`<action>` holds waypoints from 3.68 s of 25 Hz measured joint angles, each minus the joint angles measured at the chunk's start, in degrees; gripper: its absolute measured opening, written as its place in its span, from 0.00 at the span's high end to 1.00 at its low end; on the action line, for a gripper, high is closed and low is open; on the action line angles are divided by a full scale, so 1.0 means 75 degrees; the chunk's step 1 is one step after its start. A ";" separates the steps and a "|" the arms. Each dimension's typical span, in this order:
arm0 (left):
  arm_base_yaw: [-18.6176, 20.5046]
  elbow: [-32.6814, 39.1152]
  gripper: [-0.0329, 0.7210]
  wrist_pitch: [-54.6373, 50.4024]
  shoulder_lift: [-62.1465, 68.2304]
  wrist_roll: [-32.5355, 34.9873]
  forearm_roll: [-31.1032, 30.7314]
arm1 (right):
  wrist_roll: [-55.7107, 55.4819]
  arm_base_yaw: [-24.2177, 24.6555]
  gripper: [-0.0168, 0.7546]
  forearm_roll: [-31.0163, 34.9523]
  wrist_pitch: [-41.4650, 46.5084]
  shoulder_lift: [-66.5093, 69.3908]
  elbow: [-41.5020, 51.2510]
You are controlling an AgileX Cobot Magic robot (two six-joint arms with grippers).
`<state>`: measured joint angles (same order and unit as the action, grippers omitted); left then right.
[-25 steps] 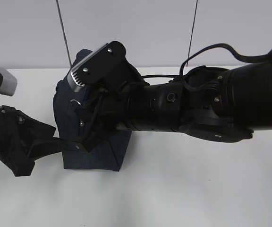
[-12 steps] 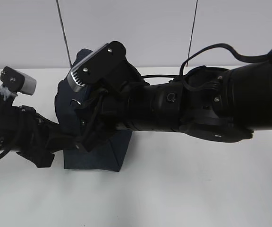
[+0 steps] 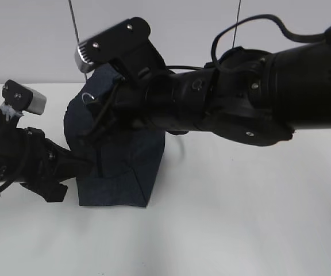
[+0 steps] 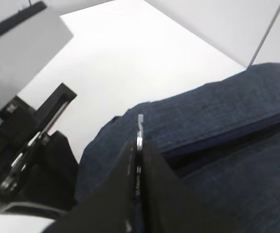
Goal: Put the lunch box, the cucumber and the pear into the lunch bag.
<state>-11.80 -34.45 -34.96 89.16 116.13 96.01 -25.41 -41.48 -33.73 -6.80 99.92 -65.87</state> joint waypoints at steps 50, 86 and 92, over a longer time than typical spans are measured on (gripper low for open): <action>-0.0179 0.1158 0.95 0.0487 -0.1158 -0.1436 -0.0137 | -0.0265 0.1372 0.98 0.0011 0.1658 0.0890 -0.2246; -0.0208 0.1640 0.95 0.1101 -0.1708 -0.1823 0.0208 | -0.0322 0.2391 0.98 -0.0105 0.0627 0.2419 -0.2381; -0.0208 0.1640 0.95 0.1108 -0.1708 -0.1823 0.0225 | -0.0322 0.2421 0.98 -0.0105 0.0608 0.2597 -0.2429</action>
<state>-13.36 -22.14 -26.66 76.35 102.46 97.70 -27.83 -23.32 -34.53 -2.23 119.40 -84.09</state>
